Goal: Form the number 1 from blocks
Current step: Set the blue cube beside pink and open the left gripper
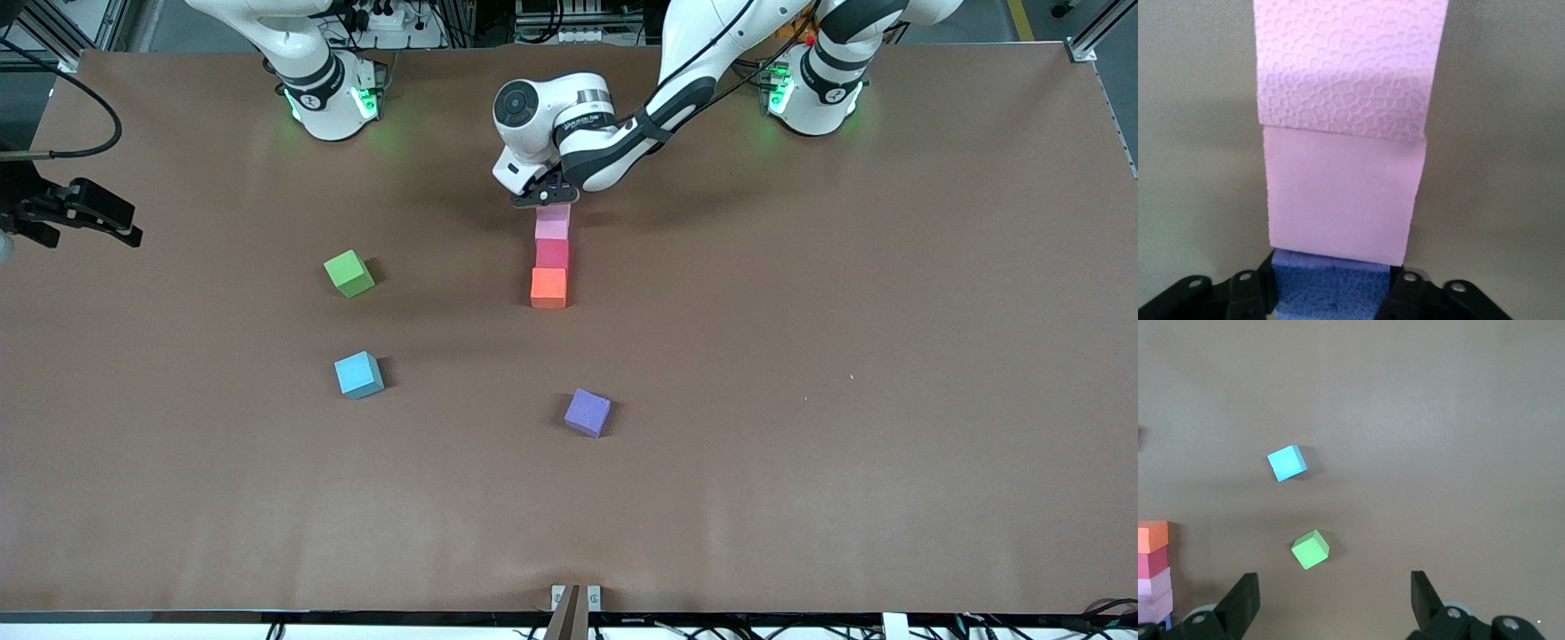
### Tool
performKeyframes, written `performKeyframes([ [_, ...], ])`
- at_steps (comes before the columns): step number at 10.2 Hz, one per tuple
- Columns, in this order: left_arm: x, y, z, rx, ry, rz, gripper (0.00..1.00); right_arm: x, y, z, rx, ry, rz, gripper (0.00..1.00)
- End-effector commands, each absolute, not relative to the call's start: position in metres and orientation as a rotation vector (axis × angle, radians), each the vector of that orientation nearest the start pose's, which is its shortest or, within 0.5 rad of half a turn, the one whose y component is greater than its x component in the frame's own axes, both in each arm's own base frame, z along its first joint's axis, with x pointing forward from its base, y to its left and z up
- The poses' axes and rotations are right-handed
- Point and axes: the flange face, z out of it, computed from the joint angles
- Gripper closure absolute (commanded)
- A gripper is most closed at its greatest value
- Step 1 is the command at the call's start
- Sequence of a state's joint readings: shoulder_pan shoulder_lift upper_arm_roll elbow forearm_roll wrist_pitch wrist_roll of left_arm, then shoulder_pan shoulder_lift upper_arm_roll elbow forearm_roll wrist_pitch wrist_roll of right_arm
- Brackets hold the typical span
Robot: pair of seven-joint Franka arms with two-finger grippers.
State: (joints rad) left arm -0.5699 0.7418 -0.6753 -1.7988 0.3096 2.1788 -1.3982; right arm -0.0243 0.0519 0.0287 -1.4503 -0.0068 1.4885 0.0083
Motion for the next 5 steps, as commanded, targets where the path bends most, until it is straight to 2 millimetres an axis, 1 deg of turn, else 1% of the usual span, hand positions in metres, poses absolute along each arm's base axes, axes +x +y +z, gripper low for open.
performKeyframes([
  [1,0.237,-0.590,0.196,-3.013,-0.058,0.368,0.00,0.554,0.004,0.648,-3.153,0.009,0.002,0.00],
  [3,0.235,-0.591,0.207,-3.011,-0.066,0.363,0.00,0.556,0.003,0.646,-3.149,0.001,0.002,0.00],
  [4,0.234,-0.590,0.220,-2.993,-0.057,0.348,0.00,0.556,0.005,0.646,-3.149,-0.004,0.002,0.00],
  [5,0.237,-0.590,0.238,-2.987,-0.075,0.318,0.00,0.556,0.005,0.646,-3.149,-0.002,0.002,0.00],
])
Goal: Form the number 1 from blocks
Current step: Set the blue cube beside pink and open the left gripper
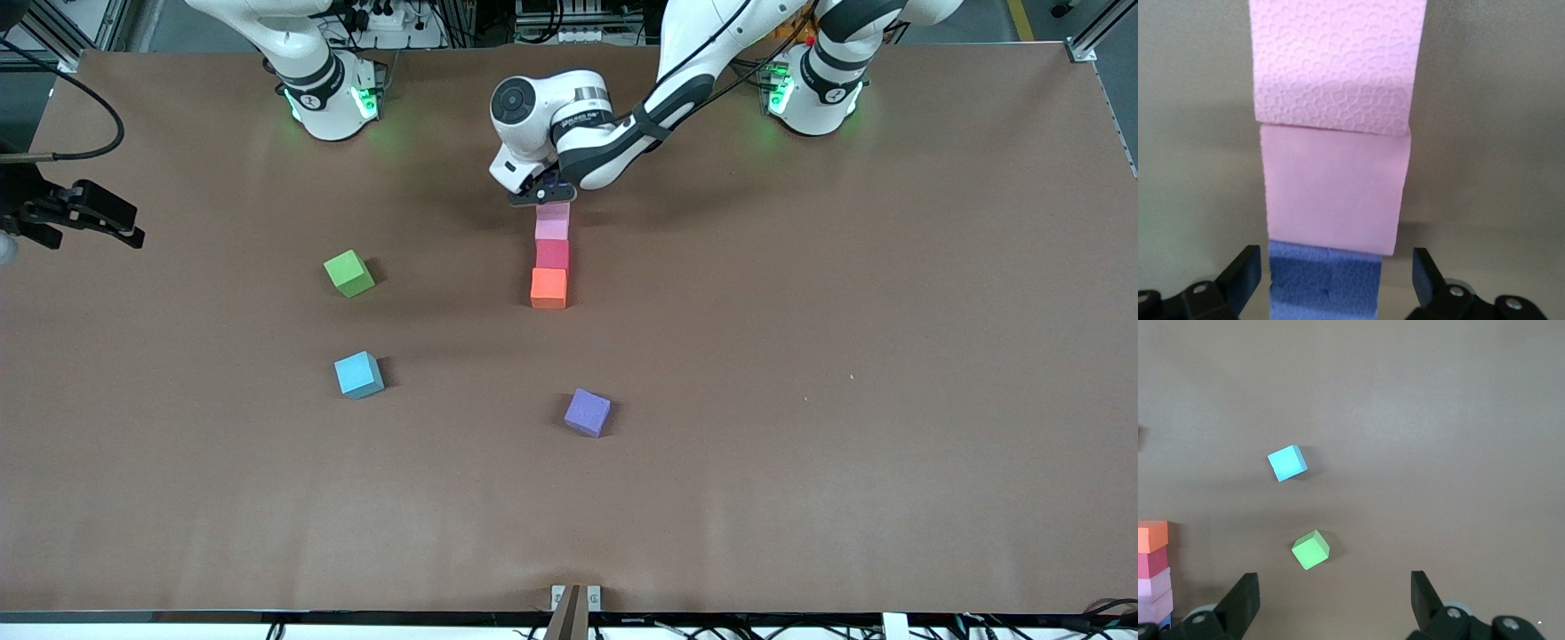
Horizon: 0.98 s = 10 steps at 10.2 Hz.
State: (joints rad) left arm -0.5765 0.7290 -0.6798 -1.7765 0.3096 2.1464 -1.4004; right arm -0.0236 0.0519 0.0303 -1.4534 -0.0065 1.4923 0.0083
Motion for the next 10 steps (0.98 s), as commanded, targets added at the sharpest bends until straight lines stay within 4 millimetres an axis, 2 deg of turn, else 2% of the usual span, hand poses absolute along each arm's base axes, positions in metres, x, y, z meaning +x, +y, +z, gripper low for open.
performKeyframes([
  [1,0.242,-0.590,0.259,-2.981,-0.102,0.301,0.00,0.556,0.002,0.647,-3.149,0.003,-0.005,0.00],
  [3,0.263,-0.582,0.302,-2.986,-0.146,0.222,0.00,0.557,0.000,0.647,-3.148,0.013,-0.010,0.00],
  [4,0.292,-0.572,0.322,-3.000,-0.215,0.193,0.00,0.557,-0.002,0.647,-3.148,0.018,-0.012,0.00],
  [7,0.392,-0.526,0.369,-3.004,-0.385,0.139,0.00,0.562,-0.005,0.646,-3.148,0.027,-0.034,0.00],
  [9,0.477,-0.465,0.403,-3.015,-0.416,0.118,0.00,0.562,-0.005,0.646,-3.148,0.027,-0.034,0.00],
  [10,0.510,-0.433,0.416,-3.028,-0.415,0.099,0.00,0.562,-0.004,0.645,-3.148,0.025,-0.027,0.00],
])
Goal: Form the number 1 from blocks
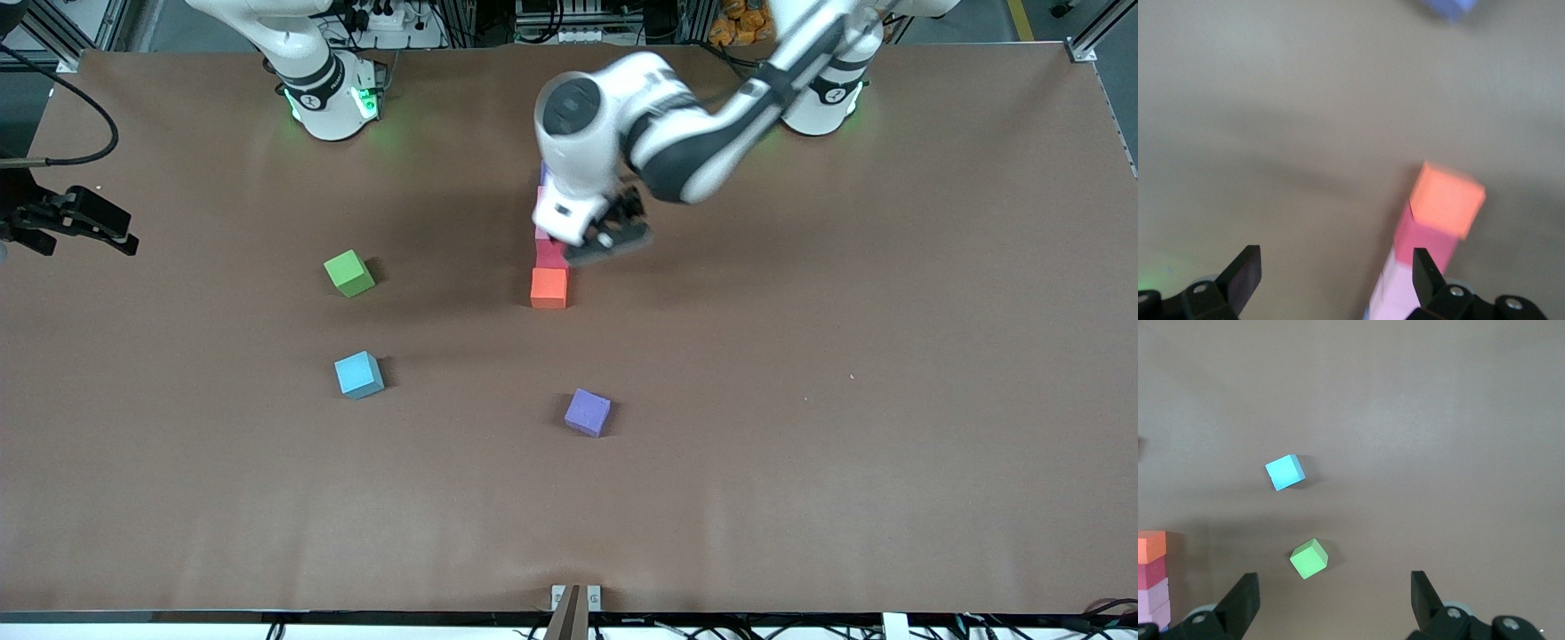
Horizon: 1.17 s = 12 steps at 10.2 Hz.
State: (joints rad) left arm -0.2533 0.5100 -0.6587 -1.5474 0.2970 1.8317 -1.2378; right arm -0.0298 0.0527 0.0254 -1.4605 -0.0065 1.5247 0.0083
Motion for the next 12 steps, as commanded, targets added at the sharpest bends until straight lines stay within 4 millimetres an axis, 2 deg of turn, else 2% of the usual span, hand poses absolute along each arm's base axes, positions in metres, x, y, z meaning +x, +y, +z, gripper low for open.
performKeyframes([
  [1,0.539,-0.403,0.428,-3.040,-0.406,0.051,0.00,0.562,-0.004,0.645,-3.148,0.022,-0.027,0.00],
  [2,0.562,-0.376,0.434,-3.044,-0.383,0.021,0.00,0.562,-0.005,0.645,-3.148,0.025,-0.024,0.00],
  [3,0.577,-0.357,0.439,-3.050,-0.335,0.003,0.00,0.562,-0.005,0.645,-3.148,0.027,-0.022,0.00],
  [5,0.610,-0.303,0.449,-3.064,-0.297,-0.014,0.00,0.561,-0.007,0.645,-3.148,0.030,-0.017,0.00],
  [7,0.619,-0.281,0.455,-3.058,-0.299,-0.032,0.00,0.561,-0.005,0.645,-3.148,0.027,-0.017,0.00],
  [8,0.626,-0.257,0.469,-3.060,-0.302,-0.057,0.00,0.561,-0.006,0.645,-3.148,0.030,-0.017,0.00],
  [9,0.628,-0.242,0.468,-3.049,-0.271,-0.015,0.00,0.561,-0.006,0.645,-3.148,0.030,-0.017,0.00],
  [10,0.619,-0.234,0.477,-3.032,-0.239,0.042,0.00,0.561,-0.006,0.645,-3.148,0.030,-0.019,0.00],
  [12,0.614,-0.170,0.494,-3.088,-0.243,0.260,0.00,0.561,-0.007,0.645,-3.148,0.030,-0.019,0.00],
])
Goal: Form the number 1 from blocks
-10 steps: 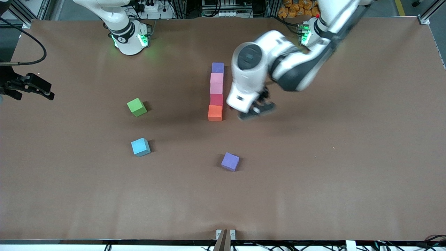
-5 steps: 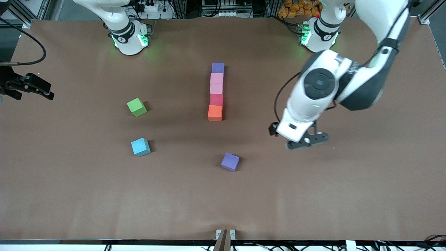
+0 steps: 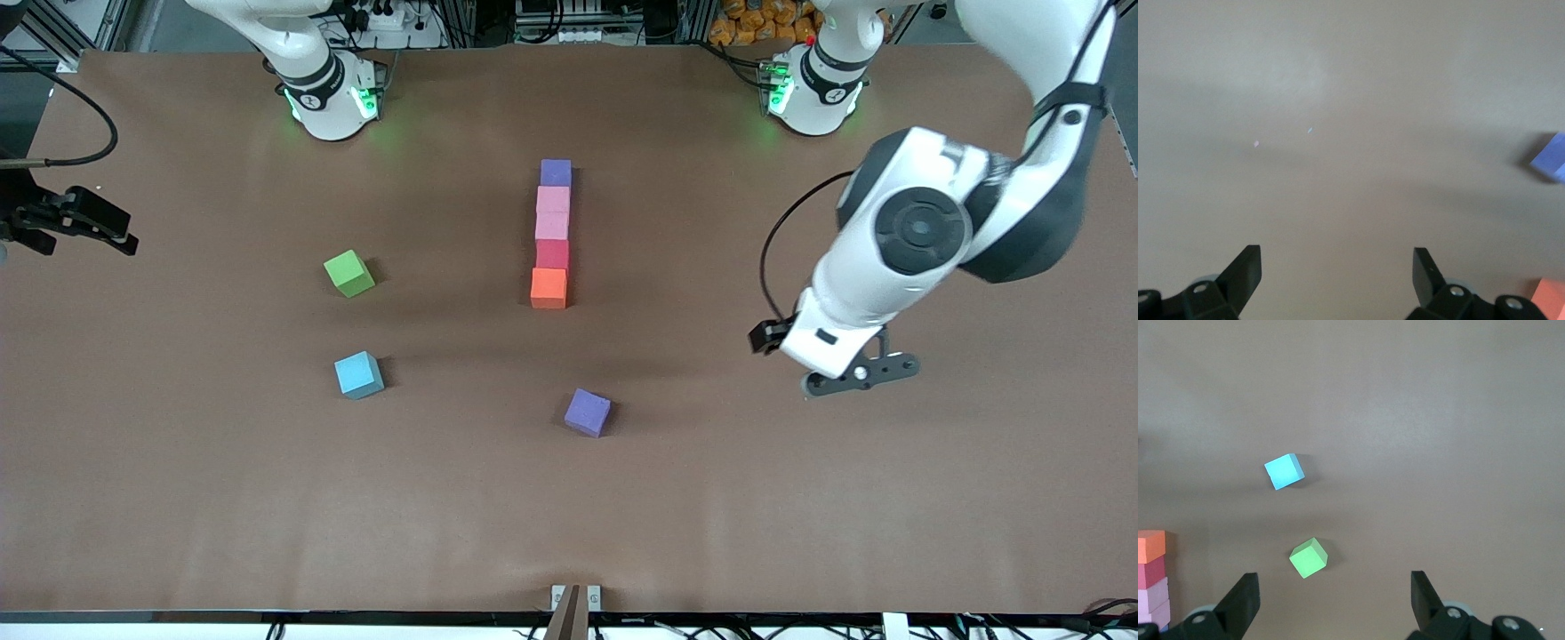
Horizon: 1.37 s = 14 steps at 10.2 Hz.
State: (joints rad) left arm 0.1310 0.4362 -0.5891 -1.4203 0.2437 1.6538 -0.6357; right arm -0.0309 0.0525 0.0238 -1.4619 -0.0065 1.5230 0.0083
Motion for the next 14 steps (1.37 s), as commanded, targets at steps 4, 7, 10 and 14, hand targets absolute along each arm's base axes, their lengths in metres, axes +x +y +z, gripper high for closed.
performKeyframes([
  [4,0.562,-0.105,0.508,-3.050,-0.265,0.365,0.00,0.561,-0.008,0.645,-3.148,0.032,-0.017,0.00],
  [7,0.536,-0.068,0.553,-3.082,-0.210,0.259,0.00,0.561,-0.008,0.645,-3.148,0.032,-0.019,0.00],
  [10,0.519,-0.057,0.621,-3.109,-0.213,0.019,0.00,0.561,-0.008,0.645,-3.148,0.032,-0.019,0.00],
  [14,0.523,-0.043,0.673,-3.127,-0.009,-0.133,0.00,0.561,-0.008,0.645,-3.148,0.032,-0.017,0.00],
])
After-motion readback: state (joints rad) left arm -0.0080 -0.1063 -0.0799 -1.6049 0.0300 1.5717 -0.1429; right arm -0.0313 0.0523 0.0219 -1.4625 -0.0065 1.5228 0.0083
